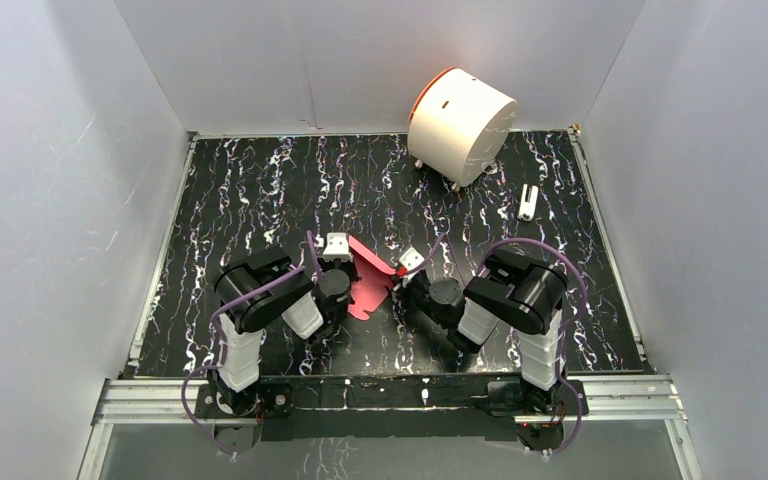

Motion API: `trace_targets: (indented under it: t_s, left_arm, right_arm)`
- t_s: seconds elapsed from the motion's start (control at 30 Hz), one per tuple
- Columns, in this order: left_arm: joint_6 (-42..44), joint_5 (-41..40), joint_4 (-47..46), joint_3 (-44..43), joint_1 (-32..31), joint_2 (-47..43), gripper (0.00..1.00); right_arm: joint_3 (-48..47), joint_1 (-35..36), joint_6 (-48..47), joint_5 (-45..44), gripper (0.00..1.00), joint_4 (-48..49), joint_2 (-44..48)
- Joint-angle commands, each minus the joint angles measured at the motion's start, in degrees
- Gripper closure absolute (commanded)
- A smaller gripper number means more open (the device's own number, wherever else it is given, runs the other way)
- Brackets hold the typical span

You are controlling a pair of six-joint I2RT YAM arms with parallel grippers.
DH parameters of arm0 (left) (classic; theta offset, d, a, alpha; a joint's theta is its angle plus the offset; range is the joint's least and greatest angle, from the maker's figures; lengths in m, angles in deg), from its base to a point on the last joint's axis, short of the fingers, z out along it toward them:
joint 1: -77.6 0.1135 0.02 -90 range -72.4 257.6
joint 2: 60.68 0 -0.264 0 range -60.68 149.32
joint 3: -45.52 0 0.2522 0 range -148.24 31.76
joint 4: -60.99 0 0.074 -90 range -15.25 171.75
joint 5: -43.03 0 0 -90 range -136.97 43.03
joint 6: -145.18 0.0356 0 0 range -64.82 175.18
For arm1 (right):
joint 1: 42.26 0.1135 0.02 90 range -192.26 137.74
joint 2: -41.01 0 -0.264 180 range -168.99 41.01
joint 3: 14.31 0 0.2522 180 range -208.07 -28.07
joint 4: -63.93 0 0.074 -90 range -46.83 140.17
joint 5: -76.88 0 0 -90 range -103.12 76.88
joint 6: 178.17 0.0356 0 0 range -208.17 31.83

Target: Fold the paper box

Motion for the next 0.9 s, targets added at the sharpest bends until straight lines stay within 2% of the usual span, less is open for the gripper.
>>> trace_targets:
  t_s: [0.0, 0.3, 0.43, 0.63, 0.87]
  left_arm:
    - [-3.2, -1.2, -5.2, 2.1, 0.8, -2.9, 0.96]
    - [-4.3, 8.5, -7.3, 7.5, 2.3, -7.7, 0.75]
    - [-3.5, 10.9, -8.6, 8.2, 3.3, -8.3, 0.71]
    - [-3.0, 18.9, -10.1, 8.5, 6.0, -8.1, 0.64]
    - [-2.2, 22.8, -10.9, 7.0, 8.4, -8.0, 0.61]
  right_arm:
    - [0.4, 0.9, 1.3, -2.5, 0.90, 15.3, -0.7]
    - [0.4, 0.9, 0.5, -3.1, 0.87, 15.3, -1.1]
    - [0.5, 0.9, 0.3, -2.5, 0.87, 15.2, -1.1]
    - [0.5, 0.9, 0.4, -2.1, 0.86, 15.3, -1.1]
    - [0.2, 0.9, 0.4, -0.7, 0.86, 15.2, -1.7]
